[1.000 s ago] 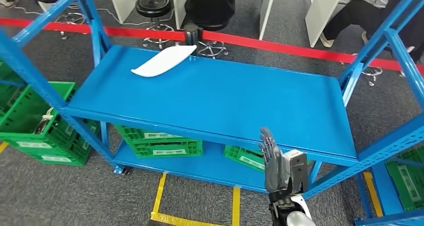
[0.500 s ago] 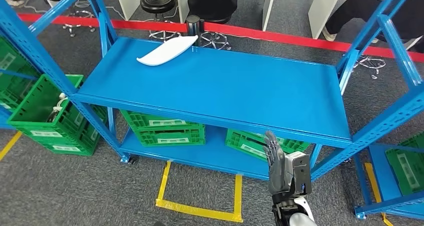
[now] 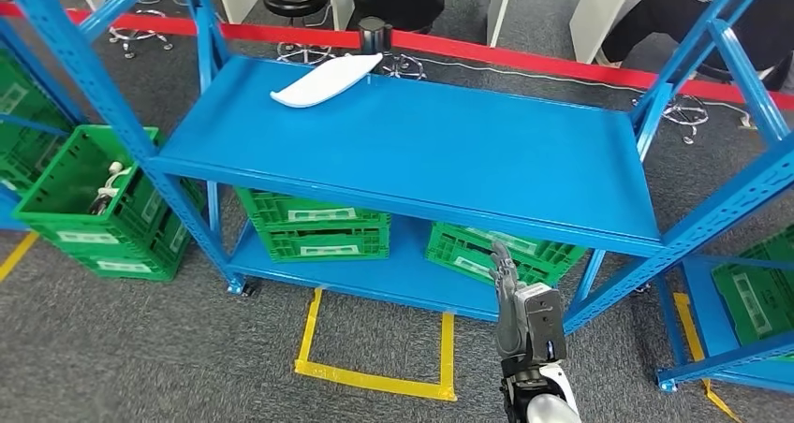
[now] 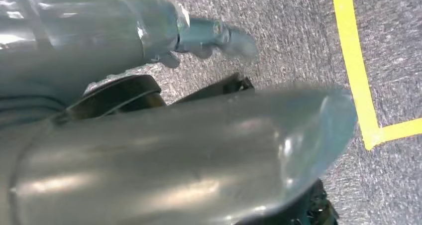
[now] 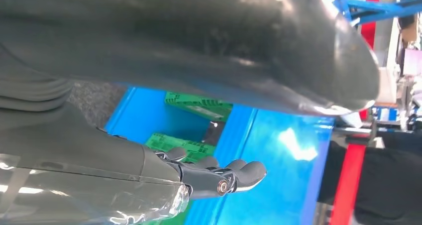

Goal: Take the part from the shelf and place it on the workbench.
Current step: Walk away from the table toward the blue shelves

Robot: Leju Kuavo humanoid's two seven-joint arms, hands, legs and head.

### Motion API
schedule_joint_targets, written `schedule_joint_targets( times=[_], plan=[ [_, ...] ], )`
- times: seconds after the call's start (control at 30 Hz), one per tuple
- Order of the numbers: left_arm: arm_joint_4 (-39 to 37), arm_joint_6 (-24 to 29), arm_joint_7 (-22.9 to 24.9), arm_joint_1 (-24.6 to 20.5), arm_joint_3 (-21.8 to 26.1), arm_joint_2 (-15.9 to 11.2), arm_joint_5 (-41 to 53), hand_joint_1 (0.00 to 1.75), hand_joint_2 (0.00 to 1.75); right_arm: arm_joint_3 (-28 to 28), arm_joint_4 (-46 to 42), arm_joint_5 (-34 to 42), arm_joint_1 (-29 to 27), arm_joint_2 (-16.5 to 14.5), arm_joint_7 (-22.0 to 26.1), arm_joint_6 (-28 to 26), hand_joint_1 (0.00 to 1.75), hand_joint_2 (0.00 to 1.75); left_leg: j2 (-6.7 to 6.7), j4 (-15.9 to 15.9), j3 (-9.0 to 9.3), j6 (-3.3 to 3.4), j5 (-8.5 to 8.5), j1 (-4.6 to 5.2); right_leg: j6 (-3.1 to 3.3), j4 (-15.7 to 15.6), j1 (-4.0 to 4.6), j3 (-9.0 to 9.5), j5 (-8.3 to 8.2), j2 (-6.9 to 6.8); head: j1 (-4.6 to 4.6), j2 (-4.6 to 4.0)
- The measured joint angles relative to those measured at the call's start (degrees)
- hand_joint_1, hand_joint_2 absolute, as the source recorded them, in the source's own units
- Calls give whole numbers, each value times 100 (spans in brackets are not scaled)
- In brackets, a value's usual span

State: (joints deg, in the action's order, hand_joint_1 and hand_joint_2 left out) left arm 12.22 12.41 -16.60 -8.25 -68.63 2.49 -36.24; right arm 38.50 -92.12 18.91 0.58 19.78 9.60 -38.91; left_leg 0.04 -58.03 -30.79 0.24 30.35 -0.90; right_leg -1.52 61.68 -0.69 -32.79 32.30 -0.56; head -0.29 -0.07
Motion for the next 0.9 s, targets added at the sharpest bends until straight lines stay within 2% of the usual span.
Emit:
schedule_joint_targets(
  times=[0.07, 0.1, 0.13, 0.17, 0.2, 0.27, 0.3, 0.33, 0.4, 0.43, 0.47, 0.53, 0.6, 0.63, 0.67, 0.7, 0.77, 0.83, 0.9],
  plan=[
    [-1, 13, -1, 8, 0, -2, 3, 0, 0, 9, 8, -63, 11, -9, -50, -8, 0, 0, -25, -2, -56, 54, -35, 22, -20, 761, 0, -306, 400, 3, 56, 0],
    [-2, 15, -1, 15, 0, -2, 8, 0, 0, 14, 12, -73, 11, -15, -67, -9, 0, 0, -47, -3, -81, 71, -51, 38, -14, 1061, 3, -420, 509, 5, 80, 0],
    [-2, 15, 1, 22, 0, -2, 13, 0, 0, 17, 15, -78, 10, -22, -80, -8, 0, 0, -77, -4, -99, 83, -65, 57, 7, 1172, 8, -448, 502, 12, 103, 0],
    [-2, 15, 2, 26, 0, -2, 18, 0, 0, 20, 17, -78, 11, -28, -92, -8, 0, 0, -118, -4, -110, 87, -79, 76, 45, 1058, 18, -376, 382, 30, 125, 0],
    [-1, 15, 2, 26, 0, 2, 22, 0, 0, 21, 17, -75, 11, -34, -103, -6, 0, 0, -169, -4, -115, 87, -92, 91, 100, 745, 36, -214, 180, 82, 139, 0],
    [0, 15, -1, 17, 0, 17, 25, 0, 0, 21, 17, -50, 5, -42, -121, -3, 0, 0, -284, -6, -137, 66, -123, 102, 236, -25, 73, 156, -166, 340, 136, 0],
    [1, 15, -2, 11, 0, 28, 28, 0, 0, 21, 17, -35, -5, -45, -127, -1, 0, 0, -345, -7, -161, 43, -144, 93, 282, -278, 90, 273, -249, 449, 131, 0],
    [1, 15, -3, 7, -1, 38, 32, 0, 0, 21, 18, -18, -16, -46, -129, 1, 0, 0, -412, -7, -190, 11, -169, 75, 309, -398, 102, 323, -265, 509, 138, 0],
    [2, 14, 0, 11, -2, 49, 39, 0, 0, 21, 14, -2, -14, -52, -131, 6, 0, 0, -543, -5, -249, -66, -218, 57, 313, -500, 104, 347, -278, 407, 189, 0],
    [1, 13, 2, 16, -3, 48, 41, 0, 0, 21, 14, 6, 0, -59, -133, 8, 0, 0, -487, -32, -288, -95, -199, 69, 307, -578, 92, 372, -295, 325, 212, 0],
    [0, 14, 3, 17, -3, 42, 41, 0, 0, 21, 12, 7, 13, -68, -133, 10, 0, 0, -369, -131, -357, -120, -118, 82, 305, -659, 79, 397, -316, 245, 207, 0],
    [-1, 15, 5, 13, -3, 30, 42, 0, 0, 20, 16, 12, 13, -84, -136, 14, 0, 0, -72, -646, -622, -165, 214, 82, 302, -742, 68, 417, -350, 75, 149, 0],
    [-2, 15, 5, 14, -4, 21, 42, 0, 0, 19, 22, 15, -6, -88, -136, 16, 0, 0, -9, -1320, -922, -224, 506, 48, 312, -734, 74, 401, -347, -94, 97, 0],
    [-2, 15, 5, 17, -4, 16, 42, 0, 0, 20, 27, 15, -12, -90, -136, 17, 0, 0, 1, -1478, -979, -251, 522, 36, 308, -722, 73, 399, -339, -175, 82, 0],
    [-2, 15, 5, 19, -4, 10, 42, 0, 0, 20, 34, 15, -12, -97, -134, 19, 0, 0, 21, -1422, -926, -273, 432, 29, 298, -708, 70, 398, -329, -233, 70, 0],
    [-2, 15, 6, 21, -4, 5, 42, 0, 0, 21, 42, 15, -11, -104, -130, 20, 0, 0, 44, -1161, -767, -286, 262, 20, 277, -686, 65, 399, -314, -273, 55, 0],
    [-2, 15, 7, 27, -4, -2, 42, 0, 0, 20, 51, 49, 0, -121, -104, 31, 0, 0, 107, -414, -345, -272, -29, 15, 211, -610, 67, 384, -267, -325, 12, 0],
    [-2, 15, 7, 38, -4, -3, 42, 0, 0, 21, 52, 123, 15, -135, -72, 54, 0, 0, 144, -27, -139, -199, -87, 29, 152, -534, 78, 347, -227, -358, -10, 0],
    [-2, 15, 7, 55, -4, 1, 42, 0, 0, 23, 55, 175, 19, -150, -48, 70, 0, 0, 149, -11, -134, -146, -72, 44, 193, -503, 80, 329, -210, -360, -5, 0]
  ],
)
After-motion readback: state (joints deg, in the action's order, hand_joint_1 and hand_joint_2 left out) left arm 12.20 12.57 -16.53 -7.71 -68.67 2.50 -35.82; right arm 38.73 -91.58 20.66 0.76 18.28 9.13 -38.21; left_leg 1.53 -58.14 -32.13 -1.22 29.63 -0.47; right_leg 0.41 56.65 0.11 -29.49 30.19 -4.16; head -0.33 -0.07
